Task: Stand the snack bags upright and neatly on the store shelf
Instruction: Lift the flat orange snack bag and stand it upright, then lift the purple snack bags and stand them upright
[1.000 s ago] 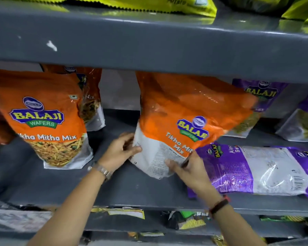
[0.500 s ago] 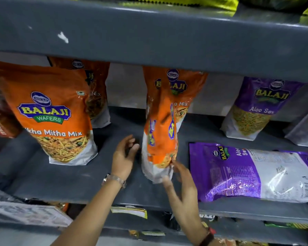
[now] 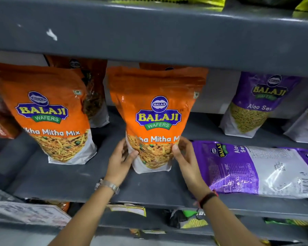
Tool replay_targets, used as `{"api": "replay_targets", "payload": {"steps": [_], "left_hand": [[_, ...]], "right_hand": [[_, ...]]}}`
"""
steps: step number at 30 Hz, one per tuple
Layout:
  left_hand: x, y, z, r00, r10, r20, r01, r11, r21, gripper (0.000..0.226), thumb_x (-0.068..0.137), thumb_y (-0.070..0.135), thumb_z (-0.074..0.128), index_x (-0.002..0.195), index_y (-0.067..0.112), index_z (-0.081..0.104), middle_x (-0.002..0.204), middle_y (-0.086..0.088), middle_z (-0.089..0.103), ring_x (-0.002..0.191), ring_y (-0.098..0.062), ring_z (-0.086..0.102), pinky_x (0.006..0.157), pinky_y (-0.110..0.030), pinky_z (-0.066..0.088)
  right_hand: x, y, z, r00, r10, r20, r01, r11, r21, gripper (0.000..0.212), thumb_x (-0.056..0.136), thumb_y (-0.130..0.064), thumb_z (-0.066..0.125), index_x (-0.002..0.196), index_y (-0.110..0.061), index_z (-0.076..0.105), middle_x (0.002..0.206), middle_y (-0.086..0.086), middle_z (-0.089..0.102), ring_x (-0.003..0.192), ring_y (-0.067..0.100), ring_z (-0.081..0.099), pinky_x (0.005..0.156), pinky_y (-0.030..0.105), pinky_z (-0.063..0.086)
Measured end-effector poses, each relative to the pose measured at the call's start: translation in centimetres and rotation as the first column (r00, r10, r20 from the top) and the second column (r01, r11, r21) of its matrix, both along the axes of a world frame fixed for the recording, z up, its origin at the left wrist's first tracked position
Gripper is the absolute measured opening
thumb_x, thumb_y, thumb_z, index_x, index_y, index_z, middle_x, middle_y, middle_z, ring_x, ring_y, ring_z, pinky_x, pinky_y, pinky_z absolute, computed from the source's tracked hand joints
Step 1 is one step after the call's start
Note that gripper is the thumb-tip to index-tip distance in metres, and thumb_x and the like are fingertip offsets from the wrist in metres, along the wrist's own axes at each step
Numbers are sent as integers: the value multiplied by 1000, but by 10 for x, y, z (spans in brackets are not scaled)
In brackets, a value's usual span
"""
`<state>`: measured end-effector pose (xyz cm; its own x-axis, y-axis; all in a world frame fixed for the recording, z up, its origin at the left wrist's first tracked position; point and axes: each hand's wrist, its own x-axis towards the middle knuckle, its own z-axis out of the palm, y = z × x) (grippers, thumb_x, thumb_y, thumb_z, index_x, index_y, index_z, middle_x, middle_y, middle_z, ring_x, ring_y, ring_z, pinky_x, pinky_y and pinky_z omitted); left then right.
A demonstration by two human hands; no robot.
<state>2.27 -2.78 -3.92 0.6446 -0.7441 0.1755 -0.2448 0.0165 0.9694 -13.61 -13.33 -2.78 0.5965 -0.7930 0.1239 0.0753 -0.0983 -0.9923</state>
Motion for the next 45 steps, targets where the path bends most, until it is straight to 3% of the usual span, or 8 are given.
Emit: {"api": "replay_targets", "payload": {"steps": [10, 14, 19, 25, 28, 32, 38, 45], "left_hand": [[5, -4, 2, 994, -102, -25, 104, 990, 95, 92, 57, 53, 67, 133, 17, 30, 134, -1, 46, 125, -21, 44, 105, -44, 38], [-25, 5, 4, 962, 218, 162, -223, 975, 10, 94, 63, 59, 61, 135, 11, 26, 145, -9, 28, 134, -26, 28, 109, -54, 30], [-100, -6, 15, 837, 278, 471, -200, 957, -210, 43, 80, 49, 49, 103, 12, 51, 101, -8, 51, 98, -7, 44, 88, -15, 34], [-197, -66, 27, 873, -423, -244, 483, 819, 311, 24, 86, 21, 52, 68, 7, 59, 42, 14, 64, 33, 1, 52, 35, -11, 37], [-231, -84, 23, 691, -385, -612, 668, 663, 338, 32, 84, 36, 46, 76, 7, 55, 65, -4, 74, 41, -5, 61, 40, -14, 48], [-268, -93, 9, 641, -78, -764, 383, 895, 230, 31, 88, 30, 47, 85, 0, 56, 86, -20, 68, 64, -16, 67, 60, -22, 56], [-292, -115, 15, 529, 172, -831, -91, 985, 146, 13, 87, 7, 49, 74, 5, 51, 69, -10, 62, 54, -19, 66, 57, -28, 58], [-247, -137, 60, 960, 6, -280, -13, 1000, -22, 22, 88, 12, 49, 71, -1, 58, 77, -12, 58, 64, -15, 59, 60, -24, 59]], "right_hand": [[-4, 4, -3, 988, -54, -145, 31, 987, -156, 52, 75, -25, 70, 117, -26, 39, 127, 0, 49, 118, 8, 47, 87, 6, 41], [-18, -4, 12, 974, -49, -221, 6, 981, -195, 66, 73, -28, 71, 127, -23, 34, 127, -10, 41, 119, 5, 40, 94, 15, 38], [-71, -59, 49, 921, -194, -339, 24, 894, -447, 46, 79, -18, 67, 121, -8, 50, 123, 10, 56, 109, 19, 54, 84, 13, 39], [-160, -166, 72, 638, -123, -760, -342, 839, -423, 26, 87, -19, 57, 110, -6, 59, 119, 13, 61, 113, 27, 54, 86, 26, 35], [-188, -205, 68, 487, -10, -873, -454, 851, -263, 27, 87, -25, 57, 104, -6, 61, 114, 17, 62, 111, 31, 54, 88, 31, 39], [-202, -224, 62, 306, 108, -946, -546, 834, -82, 53, 81, -57, 49, 113, -16, 55, 116, 7, 56, 112, 24, 51, 86, 24, 36], [-213, -231, 53, 471, 154, -868, -511, 850, -126, 44, 76, -53, 59, 101, -17, 62, 102, 4, 64, 93, 15, 55, 83, 31, 40], [-246, -201, 53, 899, 181, -399, -245, 963, -113, 8, 87, -15, 56, 85, -20, 61, 60, -20, 65, 56, -11, 55, 53, 7, 43]]}}
